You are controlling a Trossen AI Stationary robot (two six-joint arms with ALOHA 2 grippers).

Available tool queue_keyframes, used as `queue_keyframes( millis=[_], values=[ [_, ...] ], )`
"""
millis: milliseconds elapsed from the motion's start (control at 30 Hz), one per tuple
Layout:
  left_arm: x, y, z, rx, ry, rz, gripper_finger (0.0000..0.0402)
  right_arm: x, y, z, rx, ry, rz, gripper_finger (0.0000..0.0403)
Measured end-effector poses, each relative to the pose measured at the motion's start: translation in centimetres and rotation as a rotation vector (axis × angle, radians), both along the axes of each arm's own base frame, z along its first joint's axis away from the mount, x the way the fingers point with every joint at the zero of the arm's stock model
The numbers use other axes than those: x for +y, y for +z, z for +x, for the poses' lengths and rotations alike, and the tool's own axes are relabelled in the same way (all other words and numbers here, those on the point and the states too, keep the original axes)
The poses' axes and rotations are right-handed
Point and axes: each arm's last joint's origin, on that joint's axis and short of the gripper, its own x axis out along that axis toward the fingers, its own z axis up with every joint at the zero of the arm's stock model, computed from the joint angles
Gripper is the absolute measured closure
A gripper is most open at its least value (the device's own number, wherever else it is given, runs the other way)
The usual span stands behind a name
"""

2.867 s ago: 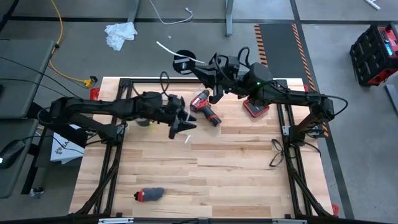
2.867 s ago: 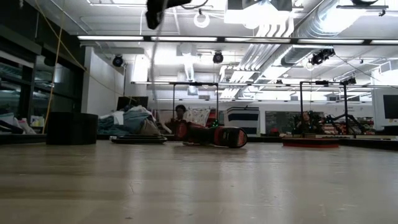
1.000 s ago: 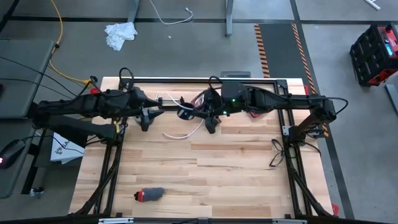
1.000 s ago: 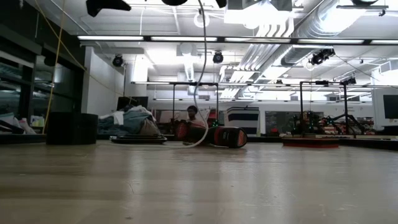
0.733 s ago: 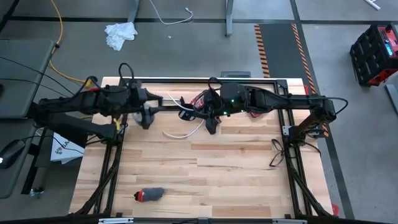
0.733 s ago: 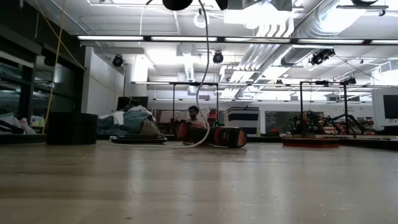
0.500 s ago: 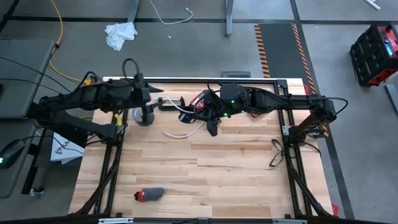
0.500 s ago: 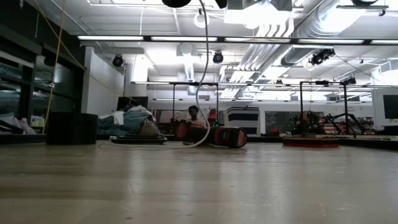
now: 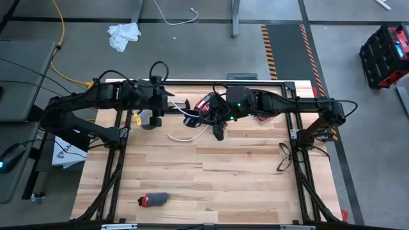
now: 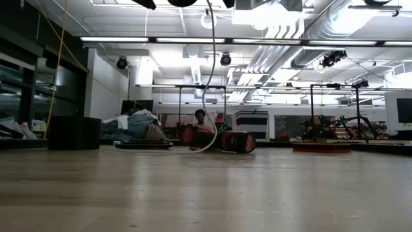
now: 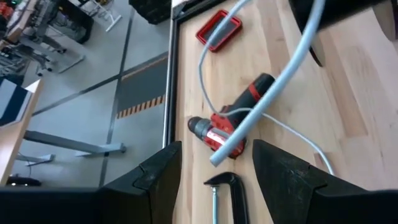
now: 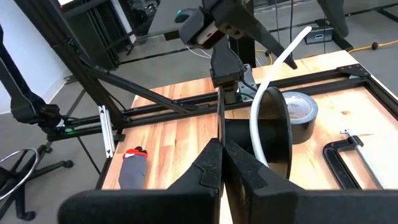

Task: Coil cords
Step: Coil the white cable wire into the black spool

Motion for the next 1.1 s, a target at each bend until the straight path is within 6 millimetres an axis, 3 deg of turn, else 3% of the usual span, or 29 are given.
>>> queue_keyframes(
  millis=[333,767,867,1100],
  values=[
    [-0.8,0.2,-0.4,-0.002,-0.048,0.016,0.0240,0.0,0.0,0.0,0.000,0.000,0.000,0.0403],
    [-1.0,0.2,-0.3,0.021,-0.054,0.067,0.0350,0.0,0.0,0.0,0.000,-0.001,-0.001,0.0403],
    [-1.0,0.2,-0.2,0.005,-0.054,0.026,0.0389,0.0,0.0,0.0,0.000,-0.001,-0.001,0.0403],
    [-1.7,0.1,-0.1,-0.067,-0.028,-0.177,0.0397,-0.1,0.0,0.0,-0.001,-0.013,-0.016,0.0403]
  ],
)
